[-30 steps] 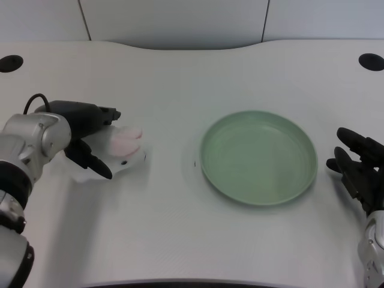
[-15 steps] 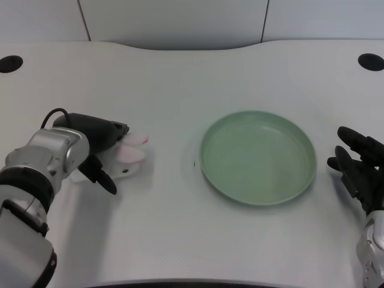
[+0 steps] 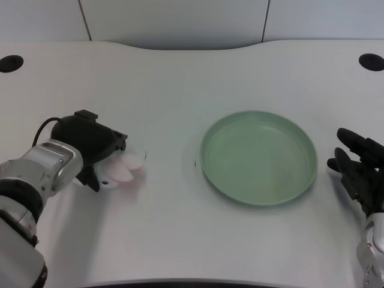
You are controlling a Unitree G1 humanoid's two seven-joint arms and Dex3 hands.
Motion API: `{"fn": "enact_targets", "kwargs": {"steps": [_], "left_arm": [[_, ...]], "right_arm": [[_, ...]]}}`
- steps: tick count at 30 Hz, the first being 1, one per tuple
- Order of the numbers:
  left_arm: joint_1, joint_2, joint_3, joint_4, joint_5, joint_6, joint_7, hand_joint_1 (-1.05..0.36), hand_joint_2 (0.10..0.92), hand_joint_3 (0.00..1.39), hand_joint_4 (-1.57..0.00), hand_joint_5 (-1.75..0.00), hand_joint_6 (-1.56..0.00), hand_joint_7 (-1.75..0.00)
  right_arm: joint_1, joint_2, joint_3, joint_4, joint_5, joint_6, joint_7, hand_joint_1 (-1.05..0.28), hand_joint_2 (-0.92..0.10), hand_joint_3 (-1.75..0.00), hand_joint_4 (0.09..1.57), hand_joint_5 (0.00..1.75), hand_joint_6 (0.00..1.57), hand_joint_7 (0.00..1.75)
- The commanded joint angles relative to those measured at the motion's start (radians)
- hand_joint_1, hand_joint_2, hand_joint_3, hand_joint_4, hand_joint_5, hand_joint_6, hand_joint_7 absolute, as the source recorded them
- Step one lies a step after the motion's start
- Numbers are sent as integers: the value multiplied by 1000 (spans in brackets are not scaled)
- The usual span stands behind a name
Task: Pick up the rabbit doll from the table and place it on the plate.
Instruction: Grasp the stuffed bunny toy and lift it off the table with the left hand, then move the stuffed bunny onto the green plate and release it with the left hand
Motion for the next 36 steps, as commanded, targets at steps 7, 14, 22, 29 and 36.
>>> {"fn": "enact_targets", "kwargs": {"steps": [7, 14, 22, 29, 36], "left_arm": [[4, 29, -5, 12, 5, -20, 76, -331, 851, 4, -805, -1372, -707, -752], [1, 34, -5, 15, 3, -21, 96, -379, 853, 8, -864, -1595, -893, -550], [-7, 17, 95, 5, -99, -28, 69, -357, 914, 29, -723, -1130, -895, -488], [-46, -23, 221, -48, -235, -82, 30, -198, 899, 112, -953, -1740, -737, -1729], [-143, -95, 228, -76, -245, -78, -4, -159, 833, 156, -830, -1746, -649, -1746]], "right_arm": [[10, -10, -5, -2, 9, 3, 6, -310, -921, -148, 707, 818, 971, 79], [7, -10, -6, -1, 10, 11, 6, -306, -921, -156, 707, 805, 972, 81], [3, -14, -6, 6, 9, 8, 9, -282, -921, -190, 713, 795, 975, 85], [3, -12, -3, 5, 2, 13, -1, -282, -921, -188, 709, 792, 976, 88], [2, -4, 2, 9, 1, 5, -3, -284, -921, -196, 714, 793, 979, 94]]}}
